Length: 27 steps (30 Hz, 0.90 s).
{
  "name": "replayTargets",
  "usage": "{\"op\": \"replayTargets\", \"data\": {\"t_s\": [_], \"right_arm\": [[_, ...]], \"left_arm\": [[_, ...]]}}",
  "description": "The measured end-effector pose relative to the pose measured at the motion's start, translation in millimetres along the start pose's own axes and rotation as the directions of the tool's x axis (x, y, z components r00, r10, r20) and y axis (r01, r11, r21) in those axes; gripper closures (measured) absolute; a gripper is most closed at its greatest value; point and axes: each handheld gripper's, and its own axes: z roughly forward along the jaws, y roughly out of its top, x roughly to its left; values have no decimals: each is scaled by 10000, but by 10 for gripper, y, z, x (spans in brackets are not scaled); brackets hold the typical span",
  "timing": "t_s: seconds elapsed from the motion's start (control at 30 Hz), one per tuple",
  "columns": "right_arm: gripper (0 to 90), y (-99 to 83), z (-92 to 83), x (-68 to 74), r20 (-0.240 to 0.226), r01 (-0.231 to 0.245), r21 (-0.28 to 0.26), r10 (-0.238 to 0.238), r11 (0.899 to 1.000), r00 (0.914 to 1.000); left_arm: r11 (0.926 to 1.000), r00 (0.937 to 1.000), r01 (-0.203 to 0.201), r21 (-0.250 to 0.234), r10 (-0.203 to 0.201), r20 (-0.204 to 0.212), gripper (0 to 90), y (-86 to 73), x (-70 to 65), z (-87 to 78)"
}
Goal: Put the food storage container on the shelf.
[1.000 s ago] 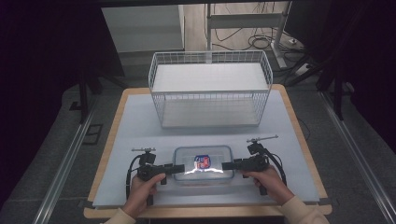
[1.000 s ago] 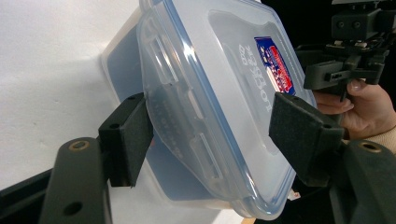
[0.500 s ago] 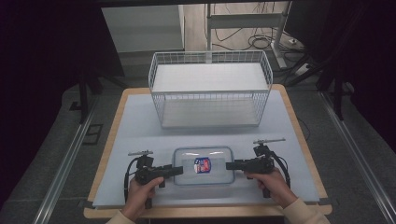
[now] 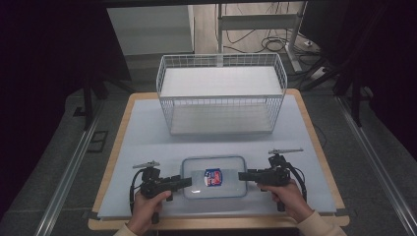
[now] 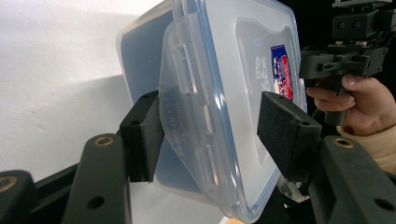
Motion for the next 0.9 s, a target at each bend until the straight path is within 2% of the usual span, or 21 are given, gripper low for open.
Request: {"op": "replayTargets", "data": {"t_s": [0.27,0.9], "right_arm": [[536,-18,-32,39,5,125,-210,-125,9997,9999],[542,-20,-68,78,120,494,-524,-488,9974,9987]], "left_arm": [[9992,9995,-309,-235,307,-86,449,-5,-36,-28],[9980,9980,-579,-255,573,-248,463,42,-100,-39]]}}
